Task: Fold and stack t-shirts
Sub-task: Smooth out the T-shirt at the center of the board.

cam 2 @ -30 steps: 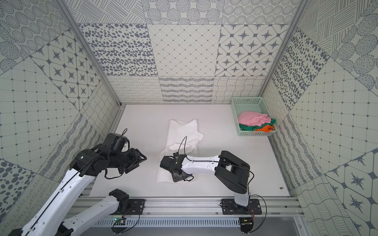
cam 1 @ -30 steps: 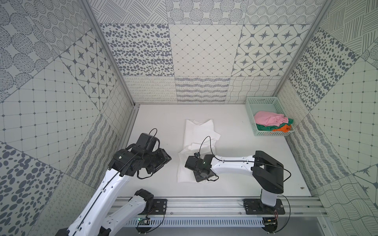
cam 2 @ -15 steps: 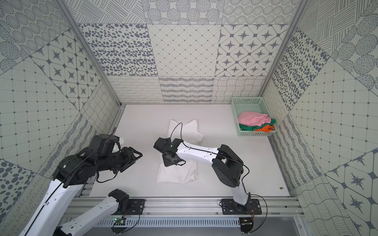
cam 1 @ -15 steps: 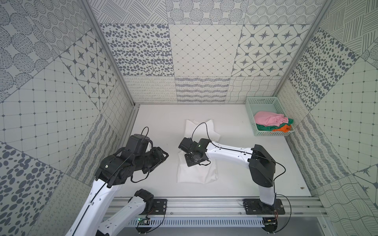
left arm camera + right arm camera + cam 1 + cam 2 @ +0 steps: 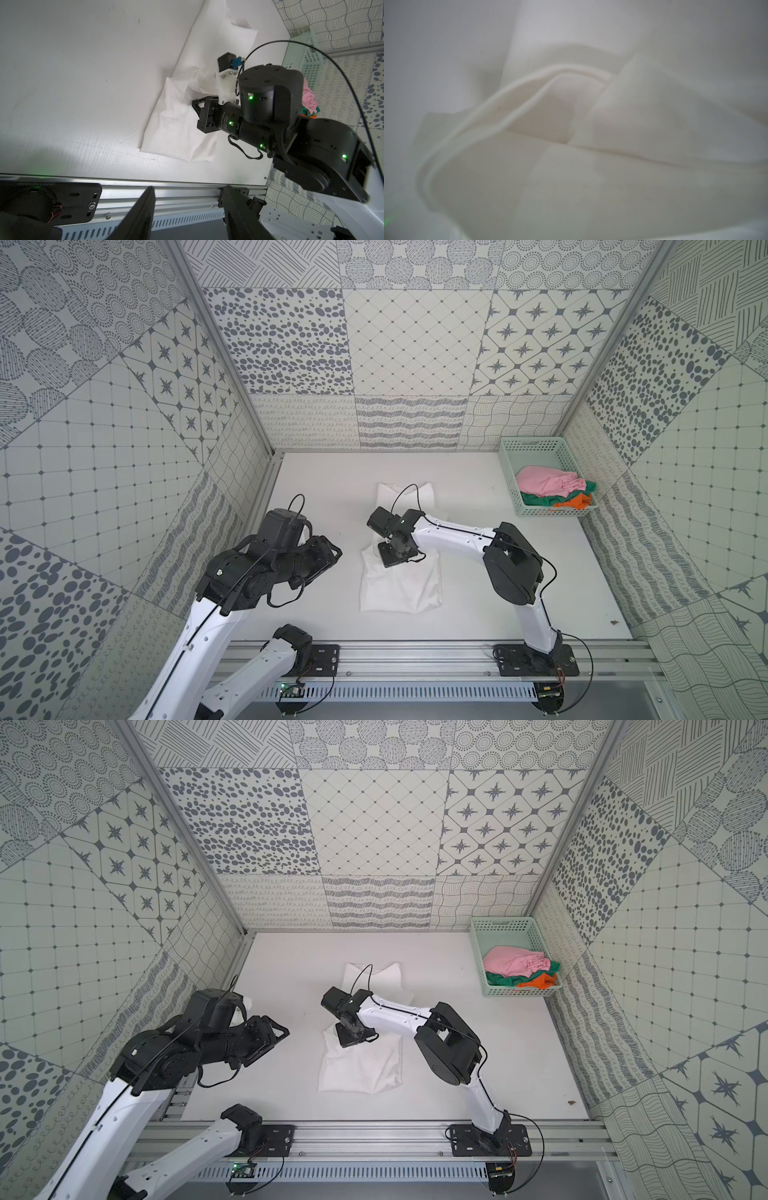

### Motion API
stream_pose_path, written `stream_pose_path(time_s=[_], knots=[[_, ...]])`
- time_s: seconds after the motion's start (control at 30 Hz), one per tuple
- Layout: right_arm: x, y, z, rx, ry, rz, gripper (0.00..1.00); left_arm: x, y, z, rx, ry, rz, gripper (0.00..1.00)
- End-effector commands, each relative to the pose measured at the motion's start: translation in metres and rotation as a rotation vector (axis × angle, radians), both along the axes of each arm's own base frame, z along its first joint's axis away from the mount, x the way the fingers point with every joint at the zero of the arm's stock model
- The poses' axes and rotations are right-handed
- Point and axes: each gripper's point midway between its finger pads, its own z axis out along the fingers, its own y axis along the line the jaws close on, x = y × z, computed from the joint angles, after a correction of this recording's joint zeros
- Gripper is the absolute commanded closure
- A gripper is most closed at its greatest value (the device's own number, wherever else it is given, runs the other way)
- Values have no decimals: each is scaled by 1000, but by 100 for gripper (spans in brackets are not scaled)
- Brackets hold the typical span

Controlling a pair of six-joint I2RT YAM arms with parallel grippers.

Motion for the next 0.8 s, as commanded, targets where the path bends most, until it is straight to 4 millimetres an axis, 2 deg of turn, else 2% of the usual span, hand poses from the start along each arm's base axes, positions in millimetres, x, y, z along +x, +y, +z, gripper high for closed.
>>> stream_pose_path(time_s=[0.0,0.13,0.37,0.5,0.57,0.63,0.77], knots=[[24,-2,1,14,-16,8,100,7,0,-2,22,0,-3,46],[54,-12,-5,10,-26,-6,100,13,-2,-1,24,1,-3,46],[103,-27,3,42,-56,-43,100,20,-6,-6,24,26,-10,46],[119,-32,7,53,-60,-47,100,25,-10,-9,27,43,-27,46],[124,-33,18,57,-84,-41,100,28,-12,-12,29,53,-41,45],[125,-37,32,56,-112,-43,93,30,-15,-19,26,65,-59,41],[115,-55,60,44,-157,-69,71,32,-20,-31,12,78,-69,29]])
